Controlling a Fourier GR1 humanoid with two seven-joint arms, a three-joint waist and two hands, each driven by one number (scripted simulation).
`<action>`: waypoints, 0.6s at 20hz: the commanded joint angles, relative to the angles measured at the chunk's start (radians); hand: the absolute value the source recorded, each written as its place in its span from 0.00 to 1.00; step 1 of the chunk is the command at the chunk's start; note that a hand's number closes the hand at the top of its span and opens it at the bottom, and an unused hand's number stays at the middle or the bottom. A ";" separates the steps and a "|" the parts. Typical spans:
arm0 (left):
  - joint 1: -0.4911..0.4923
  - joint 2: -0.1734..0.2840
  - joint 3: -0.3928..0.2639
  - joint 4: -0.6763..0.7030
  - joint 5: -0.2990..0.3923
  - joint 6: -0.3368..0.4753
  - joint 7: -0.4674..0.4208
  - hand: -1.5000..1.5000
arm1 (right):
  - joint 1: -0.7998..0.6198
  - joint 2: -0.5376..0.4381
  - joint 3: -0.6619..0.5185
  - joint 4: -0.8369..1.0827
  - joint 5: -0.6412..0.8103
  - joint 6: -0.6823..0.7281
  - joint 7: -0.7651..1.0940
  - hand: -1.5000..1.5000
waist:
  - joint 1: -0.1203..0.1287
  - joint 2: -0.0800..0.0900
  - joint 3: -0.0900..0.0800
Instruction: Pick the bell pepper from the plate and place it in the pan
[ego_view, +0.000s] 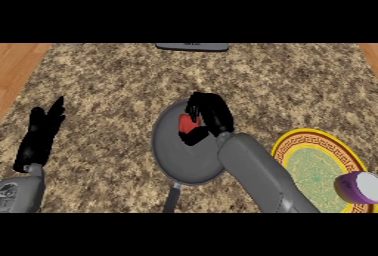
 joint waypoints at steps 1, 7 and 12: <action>0.009 -0.031 -0.025 0.041 -0.040 0.033 -0.068 0.50 | -0.041 0.000 0.067 0.100 -0.191 -0.052 -0.034 0.00 | 0.032 0.011 0.000; -0.036 -0.009 -0.016 0.005 -0.005 -0.014 0.004 0.50 | -0.076 0.000 0.135 0.205 -0.356 -0.073 -0.160 0.00 | 0.045 0.013 0.001; -0.051 0.015 0.000 0.011 0.006 -0.033 0.008 0.50 | -0.073 0.000 0.180 0.169 -0.488 -0.147 -0.217 0.00 | 0.054 0.013 0.001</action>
